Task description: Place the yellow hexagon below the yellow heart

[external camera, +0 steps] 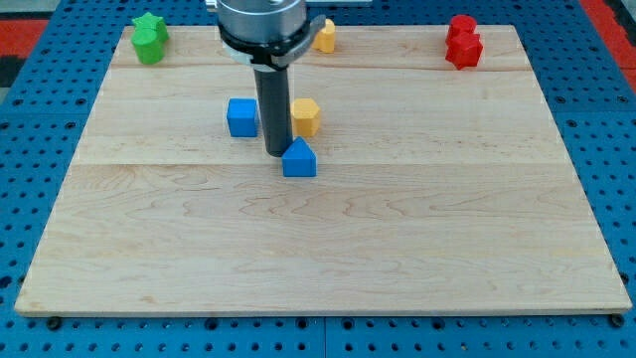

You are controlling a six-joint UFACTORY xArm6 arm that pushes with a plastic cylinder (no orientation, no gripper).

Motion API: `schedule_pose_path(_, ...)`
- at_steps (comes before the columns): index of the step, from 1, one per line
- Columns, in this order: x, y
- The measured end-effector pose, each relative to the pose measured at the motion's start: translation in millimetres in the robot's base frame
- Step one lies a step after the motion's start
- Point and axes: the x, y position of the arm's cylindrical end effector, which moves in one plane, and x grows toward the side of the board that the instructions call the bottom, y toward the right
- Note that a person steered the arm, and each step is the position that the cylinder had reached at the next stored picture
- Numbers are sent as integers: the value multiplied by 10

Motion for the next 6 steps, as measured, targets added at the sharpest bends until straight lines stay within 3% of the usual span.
schedule_pose_path(2,-606,176)
schedule_pose_path(4,-462,685)
schedule_pose_path(6,-903,685)
